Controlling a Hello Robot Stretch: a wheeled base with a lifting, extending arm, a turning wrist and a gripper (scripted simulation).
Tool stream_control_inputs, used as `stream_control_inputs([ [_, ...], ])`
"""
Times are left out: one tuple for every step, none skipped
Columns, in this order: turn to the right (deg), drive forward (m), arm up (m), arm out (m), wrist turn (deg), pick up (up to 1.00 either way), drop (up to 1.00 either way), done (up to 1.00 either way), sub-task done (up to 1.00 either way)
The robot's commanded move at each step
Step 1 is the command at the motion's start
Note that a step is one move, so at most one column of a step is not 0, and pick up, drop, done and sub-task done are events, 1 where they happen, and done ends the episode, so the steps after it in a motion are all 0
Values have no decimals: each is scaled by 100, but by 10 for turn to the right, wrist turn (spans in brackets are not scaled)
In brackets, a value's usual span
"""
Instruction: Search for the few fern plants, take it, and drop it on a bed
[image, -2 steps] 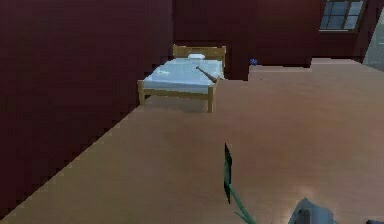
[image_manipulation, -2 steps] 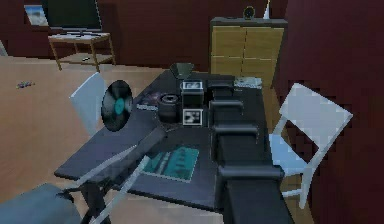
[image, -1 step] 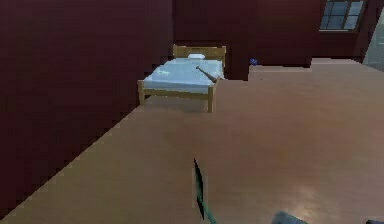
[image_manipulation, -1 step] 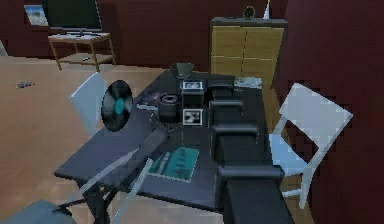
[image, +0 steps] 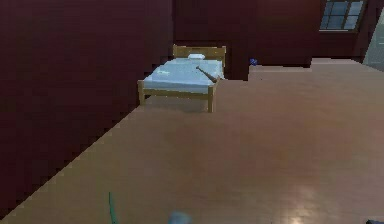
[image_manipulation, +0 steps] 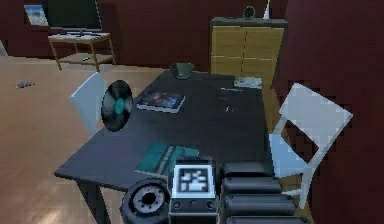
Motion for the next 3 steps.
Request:
stream_control_inputs([
  [120, 0, 0, 0, 0, 0, 0, 0, 0],
  [0, 95, 0, 0, 0, 0, 0, 0, 0],
  [450, 0, 0, 0, 0, 0, 0, 0, 0],
])
